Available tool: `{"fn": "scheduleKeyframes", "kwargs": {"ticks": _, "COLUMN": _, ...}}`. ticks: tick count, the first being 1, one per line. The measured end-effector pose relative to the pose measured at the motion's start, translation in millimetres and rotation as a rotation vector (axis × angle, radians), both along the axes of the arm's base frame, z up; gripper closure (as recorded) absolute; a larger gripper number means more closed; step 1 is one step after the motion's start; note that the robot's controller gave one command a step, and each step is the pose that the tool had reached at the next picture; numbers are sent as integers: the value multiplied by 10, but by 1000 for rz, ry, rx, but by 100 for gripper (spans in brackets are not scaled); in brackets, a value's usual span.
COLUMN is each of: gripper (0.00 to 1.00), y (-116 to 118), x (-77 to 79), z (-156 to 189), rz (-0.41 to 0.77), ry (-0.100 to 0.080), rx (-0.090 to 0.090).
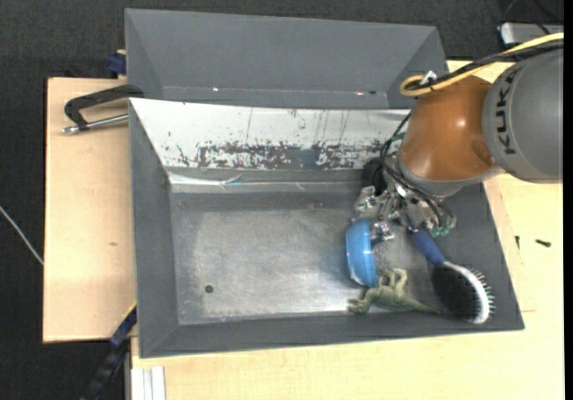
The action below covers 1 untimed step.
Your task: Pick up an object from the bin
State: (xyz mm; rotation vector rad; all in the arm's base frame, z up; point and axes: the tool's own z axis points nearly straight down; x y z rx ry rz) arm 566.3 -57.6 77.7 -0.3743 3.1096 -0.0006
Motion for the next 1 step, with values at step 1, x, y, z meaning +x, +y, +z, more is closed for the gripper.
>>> {"fn": "scheduleKeyframes", "kwargs": {"ticks": 1, "gripper": 100, "y": 54, "x": 155, "z": 1521, "rz": 309, "ry": -6, "rx": -4}}
